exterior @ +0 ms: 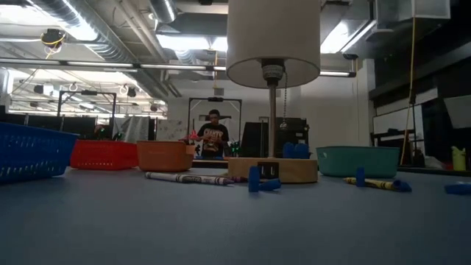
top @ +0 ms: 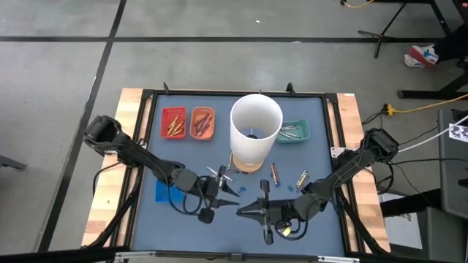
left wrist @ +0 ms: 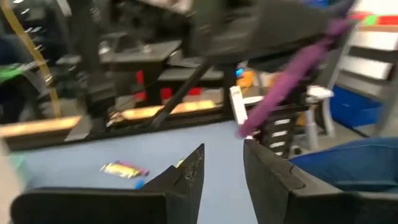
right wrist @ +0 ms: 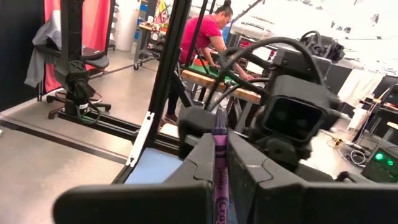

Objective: Sort crayons
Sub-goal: Put the violet crayon into the blue bin

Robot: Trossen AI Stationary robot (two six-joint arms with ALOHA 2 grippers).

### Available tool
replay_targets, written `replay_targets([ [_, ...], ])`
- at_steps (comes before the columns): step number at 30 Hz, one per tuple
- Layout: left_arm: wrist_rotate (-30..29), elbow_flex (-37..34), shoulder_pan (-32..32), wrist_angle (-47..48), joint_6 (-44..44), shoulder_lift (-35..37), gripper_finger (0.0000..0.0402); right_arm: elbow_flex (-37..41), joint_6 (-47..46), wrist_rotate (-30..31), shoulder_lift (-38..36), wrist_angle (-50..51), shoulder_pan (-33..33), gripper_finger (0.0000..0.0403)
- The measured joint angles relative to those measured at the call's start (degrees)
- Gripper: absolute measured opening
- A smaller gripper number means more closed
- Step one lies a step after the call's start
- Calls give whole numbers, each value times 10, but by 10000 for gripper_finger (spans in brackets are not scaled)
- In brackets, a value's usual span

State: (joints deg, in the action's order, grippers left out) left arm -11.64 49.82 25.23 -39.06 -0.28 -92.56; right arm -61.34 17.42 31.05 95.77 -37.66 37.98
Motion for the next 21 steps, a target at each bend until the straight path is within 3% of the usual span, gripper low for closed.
replay_targets([
  [4, 39, 0, 0, -30, 11, -8, 96, 0, -1, -1, 0, 0, -8, 21],
  [21, 38, 0, 1, -82, 11, -8, 96, 0, -8, -52, 0, 0, -49, 21],
])
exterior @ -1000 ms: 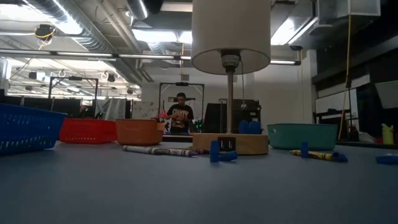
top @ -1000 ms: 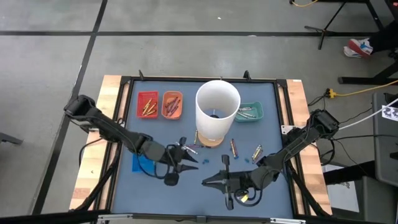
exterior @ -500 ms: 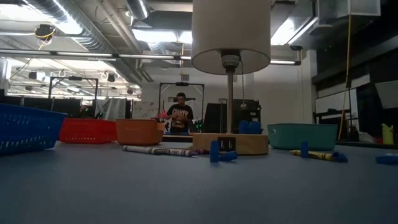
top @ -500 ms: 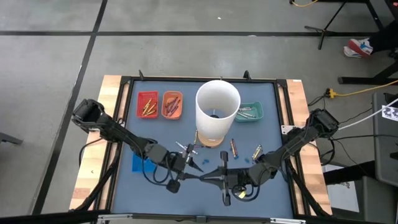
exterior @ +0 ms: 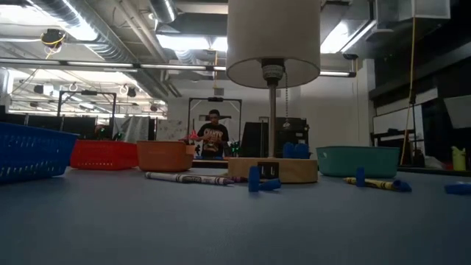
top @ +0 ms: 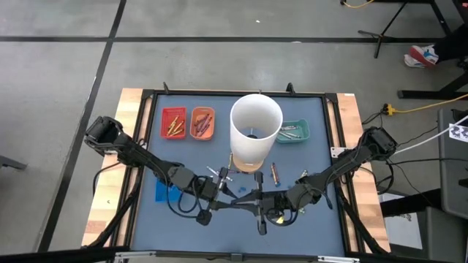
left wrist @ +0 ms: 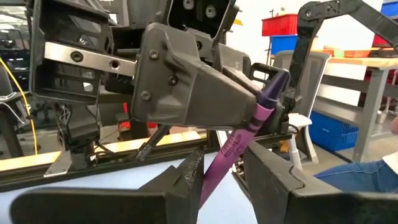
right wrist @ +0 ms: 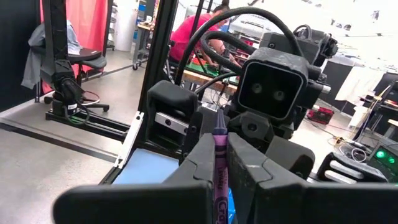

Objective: Sort crayons
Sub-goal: Put the violet crayon into the blue bin

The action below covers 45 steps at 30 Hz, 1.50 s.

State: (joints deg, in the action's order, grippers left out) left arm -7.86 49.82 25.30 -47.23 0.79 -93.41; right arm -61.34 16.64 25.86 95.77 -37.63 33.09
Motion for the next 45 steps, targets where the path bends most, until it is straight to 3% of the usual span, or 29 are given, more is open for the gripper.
replay_targets([
  [8, -2, 0, 0, 1, 27, 0, 87, 0, 0, -6, 0, 0, -2, 21],
  [19, -3, 0, 0, 2, 30, 0, 19, 0, -3, -6, 0, 0, -1, 21],
  [28, -2, 0, 0, 2, 30, 0, 12, 0, -20, -6, 0, 1, -1, 24],
  [39, -12, 0, -1, 21, 12, 2, 11, 0, -23, -9, 0, 36, 0, 132],
  [45, -19, 0, -1, 73, -8, 9, 11, 0, -112, -12, 0, 110, 7, 151],
])
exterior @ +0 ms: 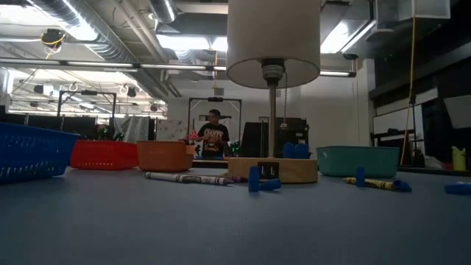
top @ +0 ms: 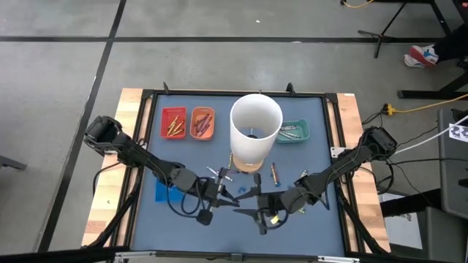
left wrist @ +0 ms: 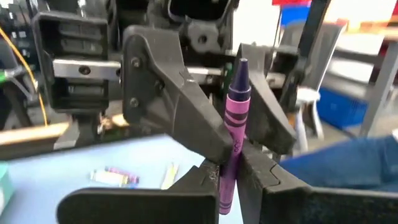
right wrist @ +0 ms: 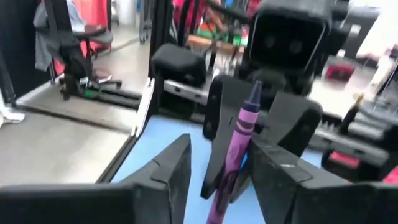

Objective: Sort crayons
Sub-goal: Put the violet crayon into the blue bin

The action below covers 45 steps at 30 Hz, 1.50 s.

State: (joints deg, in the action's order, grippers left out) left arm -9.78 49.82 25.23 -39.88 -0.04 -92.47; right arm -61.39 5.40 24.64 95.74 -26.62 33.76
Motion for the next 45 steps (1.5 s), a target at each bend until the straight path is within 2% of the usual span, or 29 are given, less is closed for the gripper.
replay_targets([
  [8, -14, 0, 0, 138, -31, 10, 15, 0, -126, -16, 0, 169, 6, 150],
  [16, -150, 0, -25, 259, -82, 11, 16, 1, -278, -114, 0, 368, 4, 150],
  [21, -171, 0, -67, 304, -89, 19, 16, 1, -373, -166, 0, 445, 4, 150],
  [25, -171, 0, -103, 363, -91, 55, 16, 1, -414, -179, 0, 478, 4, 150],
  [35, -207, 1, -194, 549, -90, 156, 17, 1, -418, -179, 0, 476, 4, 150],
  [45, -192, 0, -363, 666, -113, 145, 17, 1, -418, -182, 0, 478, 4, 150],
])
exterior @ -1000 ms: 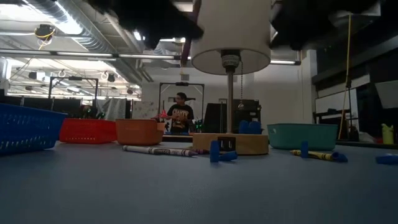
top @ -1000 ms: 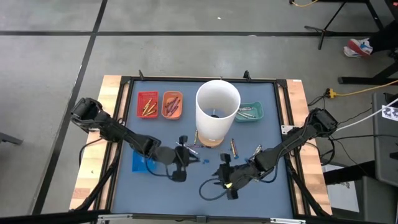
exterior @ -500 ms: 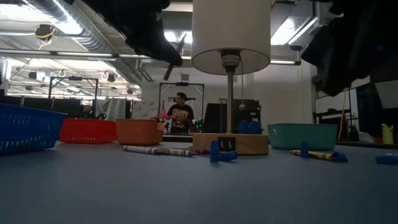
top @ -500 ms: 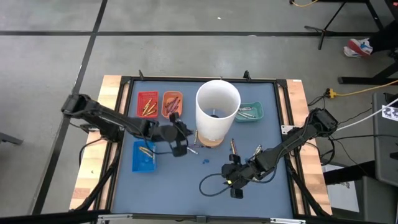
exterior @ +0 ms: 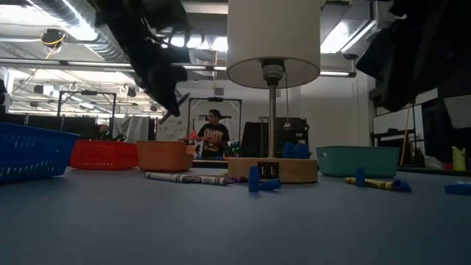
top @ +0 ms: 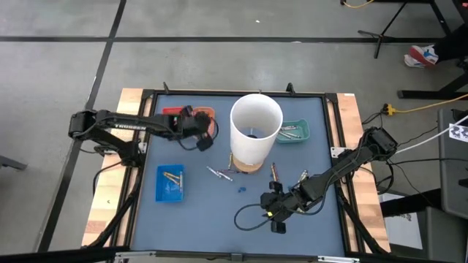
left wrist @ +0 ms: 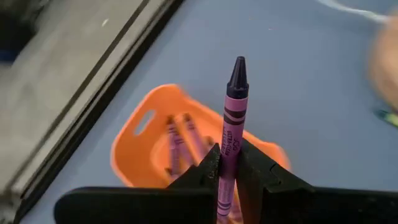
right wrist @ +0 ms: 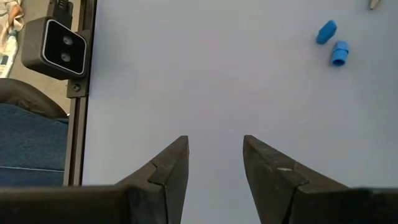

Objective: Sort crayons
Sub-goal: Put the violet crayon into the blue bin, then put the green crayon into the red bin

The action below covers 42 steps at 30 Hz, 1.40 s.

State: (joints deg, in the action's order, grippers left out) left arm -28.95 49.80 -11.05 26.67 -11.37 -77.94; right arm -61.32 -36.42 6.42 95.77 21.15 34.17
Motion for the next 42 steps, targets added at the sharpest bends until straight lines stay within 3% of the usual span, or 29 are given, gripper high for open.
replay_targets([
  [8, 1, 0, -70, 7, -7, -5, 17, 0, -12, 0, 0, 3, 0, 150],
  [22, 1, 0, -82, 8, -22, -5, 21, 0, -26, -17, 0, 18, 39, 150],
  [32, 1, 0, -82, 8, -35, -5, 83, 0, -41, 65, 0, 43, 117, 150],
  [42, 1, 0, -68, 9, -35, -5, 100, 0, -188, 135, 0, 141, 183, 150],
])
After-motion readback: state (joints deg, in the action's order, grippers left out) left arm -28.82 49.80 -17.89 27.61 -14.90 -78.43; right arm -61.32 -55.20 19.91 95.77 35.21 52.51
